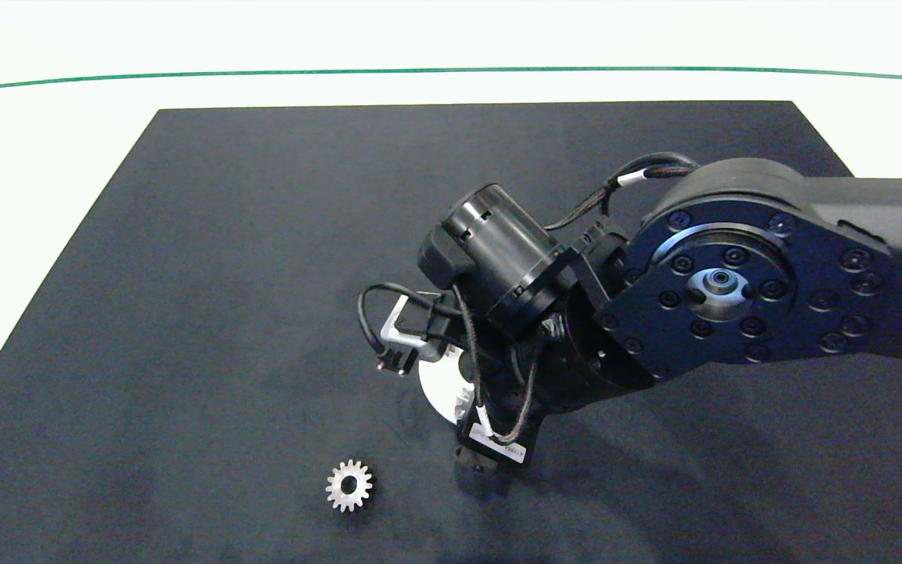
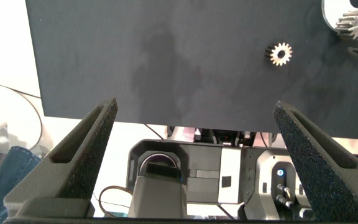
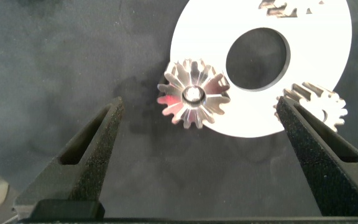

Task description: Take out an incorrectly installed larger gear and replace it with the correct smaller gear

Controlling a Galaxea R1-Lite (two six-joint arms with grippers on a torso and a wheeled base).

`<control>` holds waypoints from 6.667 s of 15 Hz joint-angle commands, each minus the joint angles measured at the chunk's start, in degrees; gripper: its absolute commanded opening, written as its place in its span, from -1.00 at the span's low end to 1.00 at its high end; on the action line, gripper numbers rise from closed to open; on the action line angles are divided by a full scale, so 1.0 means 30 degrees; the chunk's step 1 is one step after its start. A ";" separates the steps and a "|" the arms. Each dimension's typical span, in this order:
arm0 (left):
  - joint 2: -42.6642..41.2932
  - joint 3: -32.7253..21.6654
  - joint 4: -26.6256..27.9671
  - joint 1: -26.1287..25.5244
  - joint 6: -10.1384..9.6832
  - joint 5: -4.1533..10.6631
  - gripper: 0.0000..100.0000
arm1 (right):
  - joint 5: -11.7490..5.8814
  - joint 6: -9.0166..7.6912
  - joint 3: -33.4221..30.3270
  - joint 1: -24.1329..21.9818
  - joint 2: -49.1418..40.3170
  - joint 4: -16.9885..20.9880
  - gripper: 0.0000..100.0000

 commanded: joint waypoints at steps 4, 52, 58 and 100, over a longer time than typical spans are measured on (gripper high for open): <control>-0.0032 0.0001 0.0158 0.0002 -0.0049 0.0014 1.00 | -0.0040 -0.0573 -0.0010 0.0080 0.0908 -0.0397 1.00; -0.0442 0.0060 0.0129 -0.0085 -0.0019 0.0014 1.00 | 0.0341 -0.1335 -0.0068 -0.0506 0.0791 -0.0572 -0.76; -0.0471 0.0060 0.0129 -0.0085 -0.0019 0.0014 1.00 | 0.0312 -0.1247 0.1309 -0.0037 -0.1377 -0.0484 -1.00; -0.0179 0.1056 -0.0135 -0.0056 -0.0019 0.0043 1.00 | -0.1241 0.2445 1.6543 -0.4461 -1.1426 -0.9010 1.00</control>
